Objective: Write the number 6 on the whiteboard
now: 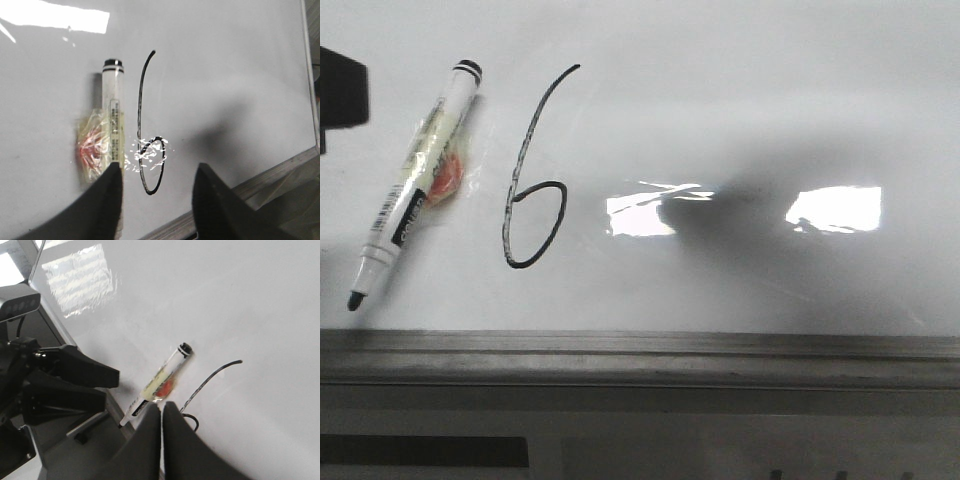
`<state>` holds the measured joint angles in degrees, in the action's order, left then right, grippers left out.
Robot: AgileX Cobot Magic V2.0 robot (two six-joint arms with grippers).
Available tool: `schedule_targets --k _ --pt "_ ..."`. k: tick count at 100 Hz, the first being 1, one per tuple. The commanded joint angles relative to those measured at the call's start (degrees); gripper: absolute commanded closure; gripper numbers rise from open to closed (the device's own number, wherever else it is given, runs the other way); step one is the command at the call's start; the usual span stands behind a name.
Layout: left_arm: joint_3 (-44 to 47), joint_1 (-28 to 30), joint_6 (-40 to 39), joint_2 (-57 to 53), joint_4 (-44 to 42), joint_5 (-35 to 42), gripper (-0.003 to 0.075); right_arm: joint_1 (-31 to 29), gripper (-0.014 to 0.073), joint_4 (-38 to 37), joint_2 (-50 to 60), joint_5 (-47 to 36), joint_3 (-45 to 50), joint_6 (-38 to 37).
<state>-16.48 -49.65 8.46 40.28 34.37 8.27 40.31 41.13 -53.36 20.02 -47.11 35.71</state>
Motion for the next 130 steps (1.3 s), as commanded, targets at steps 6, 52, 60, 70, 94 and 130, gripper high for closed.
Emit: schedule_targets --k 6,52,60,70,94,130 --pt "-0.4 0.1 3.4 -4.2 -0.6 3.0 0.0741 -0.4 0.0656 -4.1 7.8 -6.9 3.1 0.4" --pt "5.2 0.1 3.7 -17.7 -5.5 2.7 0.0741 -0.4 0.0656 -9.1 40.8 -15.6 27.4 0.4" --pt "6.5 0.1 3.7 -20.0 -8.4 2.3 0.0741 -0.4 0.0657 -9.1 45.7 -15.9 32.4 0.4" --pt "7.0 0.1 3.7 -22.5 -8.4 1.6 0.0741 -0.4 0.0657 -9.1 51.1 -16.8 37.3 0.4" --pt "7.0 0.1 3.7 -23.3 -8.4 1.0 0.0741 -0.4 0.0657 -9.1 54.6 -22.2 42.4 0.4" --pt "7.0 0.1 3.7 -23.3 -8.3 1.0 0.0741 -0.4 0.0657 -9.1 54.6 -22.3 42.5 0.4"
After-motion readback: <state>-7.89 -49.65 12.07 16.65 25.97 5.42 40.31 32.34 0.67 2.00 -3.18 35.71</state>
